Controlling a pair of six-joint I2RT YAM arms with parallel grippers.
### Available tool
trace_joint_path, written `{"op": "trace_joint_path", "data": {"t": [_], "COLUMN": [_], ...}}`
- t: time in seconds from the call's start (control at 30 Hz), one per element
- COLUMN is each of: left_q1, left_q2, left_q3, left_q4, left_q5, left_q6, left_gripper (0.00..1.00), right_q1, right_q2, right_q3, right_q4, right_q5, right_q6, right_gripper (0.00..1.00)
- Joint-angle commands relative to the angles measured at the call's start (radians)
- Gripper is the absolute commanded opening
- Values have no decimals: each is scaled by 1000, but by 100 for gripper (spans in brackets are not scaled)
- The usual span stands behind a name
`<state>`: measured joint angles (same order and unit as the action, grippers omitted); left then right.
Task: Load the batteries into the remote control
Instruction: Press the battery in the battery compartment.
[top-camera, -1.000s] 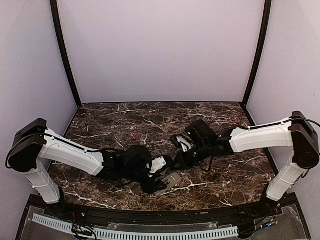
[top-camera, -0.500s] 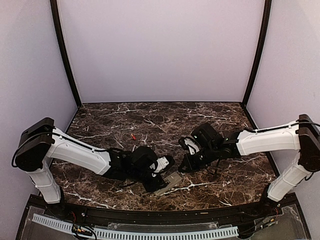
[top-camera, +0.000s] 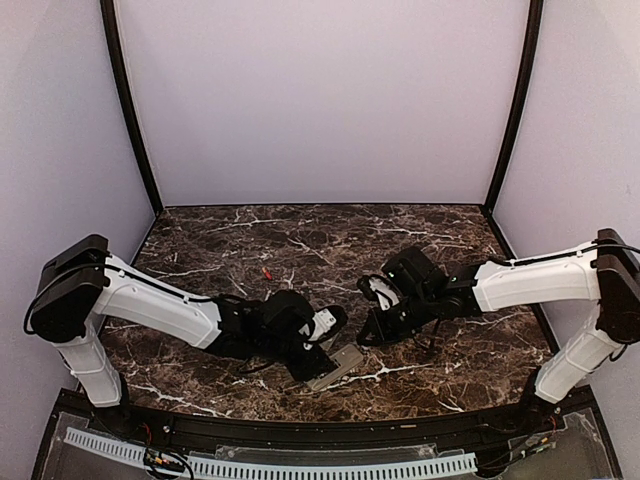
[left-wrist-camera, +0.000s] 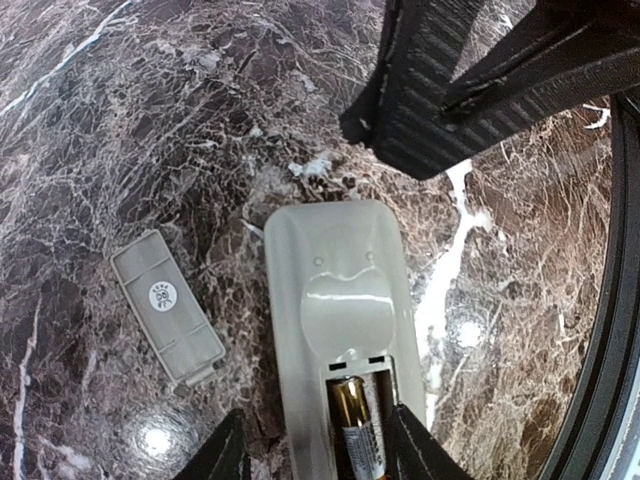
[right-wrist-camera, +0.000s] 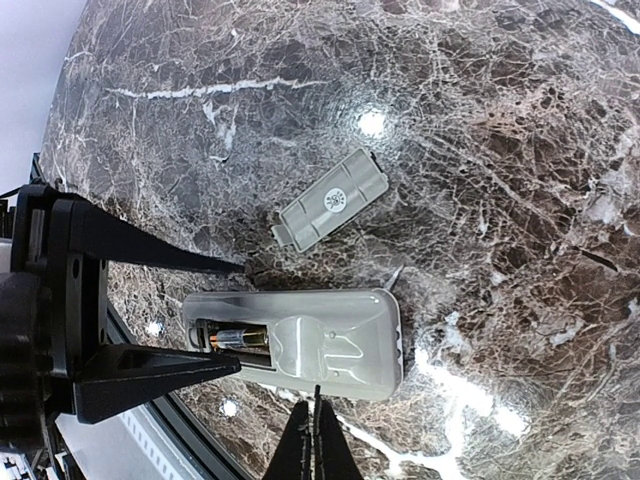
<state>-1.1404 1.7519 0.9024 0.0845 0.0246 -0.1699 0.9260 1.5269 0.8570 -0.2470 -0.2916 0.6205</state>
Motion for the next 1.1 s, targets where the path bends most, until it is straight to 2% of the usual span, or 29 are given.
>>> {"op": "trace_joint_path", "data": {"t": [0.0, 0.53, 0.7, 0.83, 1.07], "left_q1": [13, 14, 14, 9, -4], "left_q2": [-25, 20, 36, 54, 58], "left_q3": [-14, -27, -22, -1, -1], "left_q4": [17, 3, -25, -63, -79], "left_q5": [-12, 60, 32, 9, 5], "left_q6": [-30, -42, -35, -18, -8], "left_gripper": [49, 52, 52, 49, 33], "right_q1": [-6, -6, -6, -6, -6], "right_q2": [5, 22, 22, 17, 12], "right_q3": [-9, -8, -12, -13, -16], "right_q4": [11, 20, 26, 26, 26], "right_q5": [-5, -10, -11, -8, -3], "right_q6": [-5, -8, -7, -8, -13], "right_gripper": [2, 5, 5, 5, 5]}}
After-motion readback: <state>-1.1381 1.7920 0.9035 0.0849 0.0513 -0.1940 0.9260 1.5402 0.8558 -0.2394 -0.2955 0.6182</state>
